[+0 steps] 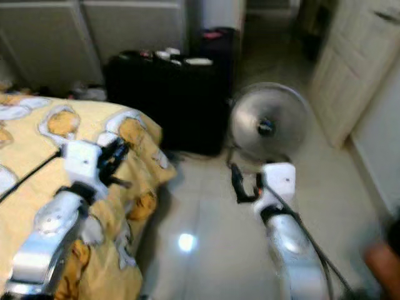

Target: Clean up the room

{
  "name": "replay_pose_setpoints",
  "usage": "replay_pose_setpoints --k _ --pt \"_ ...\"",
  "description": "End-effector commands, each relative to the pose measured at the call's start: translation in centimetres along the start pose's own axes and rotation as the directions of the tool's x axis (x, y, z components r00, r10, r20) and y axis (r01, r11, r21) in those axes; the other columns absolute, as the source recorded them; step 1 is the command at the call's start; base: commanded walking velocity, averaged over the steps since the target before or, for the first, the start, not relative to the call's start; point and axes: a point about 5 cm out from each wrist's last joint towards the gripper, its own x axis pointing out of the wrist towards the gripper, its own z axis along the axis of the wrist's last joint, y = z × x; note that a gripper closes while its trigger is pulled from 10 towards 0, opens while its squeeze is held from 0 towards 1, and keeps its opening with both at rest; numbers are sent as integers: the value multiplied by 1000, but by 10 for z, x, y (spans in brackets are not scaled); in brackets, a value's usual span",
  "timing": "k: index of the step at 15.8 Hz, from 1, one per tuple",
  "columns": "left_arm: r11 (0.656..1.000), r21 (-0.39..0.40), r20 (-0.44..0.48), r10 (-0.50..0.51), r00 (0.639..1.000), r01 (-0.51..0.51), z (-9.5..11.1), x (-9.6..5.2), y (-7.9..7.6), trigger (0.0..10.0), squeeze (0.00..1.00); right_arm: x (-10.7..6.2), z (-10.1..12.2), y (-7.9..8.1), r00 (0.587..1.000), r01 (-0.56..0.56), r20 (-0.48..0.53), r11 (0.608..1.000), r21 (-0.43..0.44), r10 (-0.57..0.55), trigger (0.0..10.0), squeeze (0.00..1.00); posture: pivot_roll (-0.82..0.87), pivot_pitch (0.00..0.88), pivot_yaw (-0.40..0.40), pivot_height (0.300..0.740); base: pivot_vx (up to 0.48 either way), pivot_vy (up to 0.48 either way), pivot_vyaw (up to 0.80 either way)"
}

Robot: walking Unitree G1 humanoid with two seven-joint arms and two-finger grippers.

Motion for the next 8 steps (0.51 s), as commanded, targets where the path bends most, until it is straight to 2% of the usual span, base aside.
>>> replay_pose_setpoints --k 1,3,5,6,8 --pt "1000 -8 8 0 1000 0 0 2 -2 10000 0 -3 0 -9 1000 28 4 998 -48 -28 10000 0 -33 0 44 740 405 0 0" --pt "1000 15 1 0 1000 0 -6 -1 -1 10000 0 -1 0 -11 998 58 19 995 -87 -57 10000 0 -32 0 41 740 403 0 0" --pt "998 41 5 42 999 -42 -13 -7 7 10000 0 -3 -7 -23 988 156 32 978 -141 -153 10000 0 -30 0 36 740 403 0 0" --pt "996 35 13 81 997 -81 -19 -11 12 10000 0 -6 -9 -25 985 171 50 976 -132 -166 10000 0 -32 0 35 740 405 0 0" --pt "995 26 12 97 995 -97 -26 -19 16 10000 0 -9 -16 -28 983 182 45 974 -135 -177 10000 0 -31 0 30 740 403 0 0"
